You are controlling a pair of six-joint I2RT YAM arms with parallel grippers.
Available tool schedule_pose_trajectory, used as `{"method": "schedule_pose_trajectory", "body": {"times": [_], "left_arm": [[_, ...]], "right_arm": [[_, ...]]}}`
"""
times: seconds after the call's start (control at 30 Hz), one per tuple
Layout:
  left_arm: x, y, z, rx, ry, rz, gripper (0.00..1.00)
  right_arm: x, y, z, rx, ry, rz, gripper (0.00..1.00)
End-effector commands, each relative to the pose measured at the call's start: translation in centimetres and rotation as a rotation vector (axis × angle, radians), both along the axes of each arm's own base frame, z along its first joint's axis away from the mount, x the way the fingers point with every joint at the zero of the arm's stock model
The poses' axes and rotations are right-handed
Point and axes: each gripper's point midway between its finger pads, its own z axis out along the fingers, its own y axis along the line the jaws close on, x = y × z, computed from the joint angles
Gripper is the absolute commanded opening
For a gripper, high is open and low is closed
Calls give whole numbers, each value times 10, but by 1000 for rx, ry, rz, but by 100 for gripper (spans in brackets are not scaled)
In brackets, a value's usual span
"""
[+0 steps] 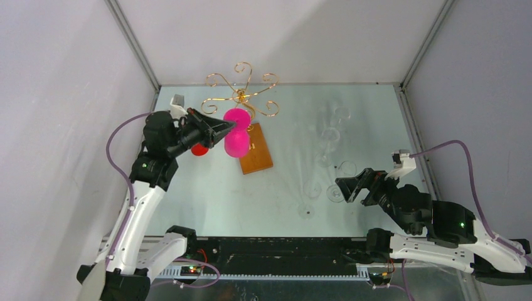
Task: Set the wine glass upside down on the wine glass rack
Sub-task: Turn the wine glass upside down at the wine rack.
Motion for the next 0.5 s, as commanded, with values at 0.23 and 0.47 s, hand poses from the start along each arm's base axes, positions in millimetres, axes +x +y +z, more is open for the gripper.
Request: {"method": "schedule_pose_trajectory", "body": {"times": [0.23, 0.47], "left_arm": [[-4, -12, 25, -17, -60, -66, 0], [-1, -12, 28, -32, -57, -58, 0]], "right_arm": [[3, -3, -3, 12, 15, -46, 99], [0, -2, -4, 40, 37, -38, 100]]}}
